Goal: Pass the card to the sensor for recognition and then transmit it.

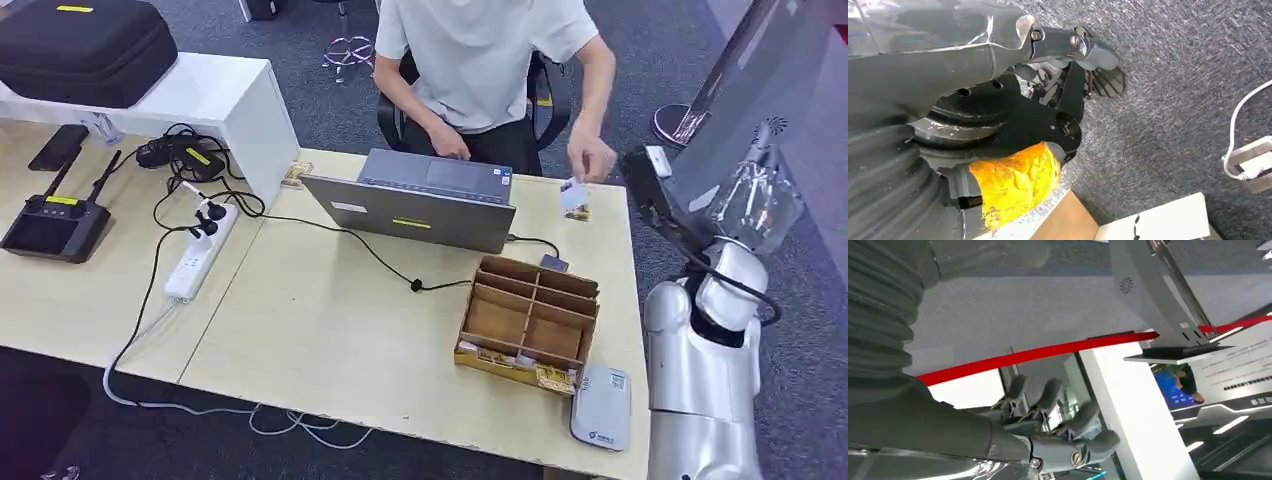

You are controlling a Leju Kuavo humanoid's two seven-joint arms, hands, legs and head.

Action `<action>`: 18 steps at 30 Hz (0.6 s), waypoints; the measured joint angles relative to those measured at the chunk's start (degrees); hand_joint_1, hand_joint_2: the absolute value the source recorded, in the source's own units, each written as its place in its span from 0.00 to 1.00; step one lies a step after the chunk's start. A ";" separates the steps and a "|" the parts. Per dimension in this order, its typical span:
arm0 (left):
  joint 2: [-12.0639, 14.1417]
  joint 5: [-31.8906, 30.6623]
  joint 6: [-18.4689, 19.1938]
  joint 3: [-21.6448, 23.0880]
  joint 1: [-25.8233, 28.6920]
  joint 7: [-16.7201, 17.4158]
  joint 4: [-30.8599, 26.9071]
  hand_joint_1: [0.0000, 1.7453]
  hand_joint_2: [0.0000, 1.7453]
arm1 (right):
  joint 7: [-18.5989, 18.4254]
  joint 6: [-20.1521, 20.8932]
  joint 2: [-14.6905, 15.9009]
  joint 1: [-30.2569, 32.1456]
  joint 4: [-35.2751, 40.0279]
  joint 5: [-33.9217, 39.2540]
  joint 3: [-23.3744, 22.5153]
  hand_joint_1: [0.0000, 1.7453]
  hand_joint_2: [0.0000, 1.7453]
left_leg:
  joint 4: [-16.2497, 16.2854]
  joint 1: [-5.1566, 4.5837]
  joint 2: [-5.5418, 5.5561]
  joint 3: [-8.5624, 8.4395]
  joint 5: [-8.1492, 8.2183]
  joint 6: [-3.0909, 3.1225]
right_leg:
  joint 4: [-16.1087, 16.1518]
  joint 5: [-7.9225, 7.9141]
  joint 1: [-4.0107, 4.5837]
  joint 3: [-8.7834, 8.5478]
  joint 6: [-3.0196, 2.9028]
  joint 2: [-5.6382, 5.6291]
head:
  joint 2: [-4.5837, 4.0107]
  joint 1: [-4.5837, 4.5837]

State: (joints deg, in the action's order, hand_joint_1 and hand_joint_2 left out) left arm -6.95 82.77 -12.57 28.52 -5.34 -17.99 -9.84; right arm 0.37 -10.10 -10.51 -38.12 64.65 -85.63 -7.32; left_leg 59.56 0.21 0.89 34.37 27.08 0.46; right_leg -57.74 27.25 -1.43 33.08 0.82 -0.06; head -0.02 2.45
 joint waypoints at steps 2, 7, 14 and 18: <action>-0.02 0.50 0.02 0.00 0.01 -0.02 0.00 0.00 1.00 | 2.14 -0.35 0.00 0.71 0.75 0.26 -0.04 0.00 1.00 | 0.00 0.00 0.00 0.00 0.00 0.00 | 0.00 0.00 0.00 0.00 0.00 0.00 | 0.00 0.00; -0.04 2.34 0.46 0.00 0.05 -0.77 0.00 0.00 1.00 | 8.88 0.29 0.02 6.22 7.29 3.50 2.34 0.00 1.00 | 0.00 0.00 0.01 0.00 0.01 0.00 | 0.01 0.02 0.00 0.01 -0.01 0.01 | 0.00 0.00; -0.09 3.23 0.66 0.00 0.12 -0.87 0.00 0.00 1.00 | 10.25 1.42 0.39 15.03 18.51 6.38 8.48 0.00 1.00 | -0.02 0.01 -0.02 0.06 0.04 -0.02 | 0.01 0.05 0.00 0.08 -0.03 -0.01 | 0.00 0.00; -0.15 4.53 1.03 -0.13 0.12 -1.36 0.00 0.00 1.00 | 12.11 1.62 1.75 18.13 22.37 8.33 10.95 0.00 1.00 | -0.01 0.01 0.01 0.03 0.03 -0.02 | 0.02 0.05 0.00 0.06 -0.03 0.03 | 0.00 -0.02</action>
State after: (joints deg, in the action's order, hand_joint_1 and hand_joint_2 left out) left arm -7.10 87.30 -11.54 28.39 -5.22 -19.34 -9.84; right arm 12.48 -8.48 -8.76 -19.99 87.02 -77.31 3.63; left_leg 59.55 0.21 0.89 34.39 27.11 0.44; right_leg -57.73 27.30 -1.43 33.14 0.79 -0.03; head -0.02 2.43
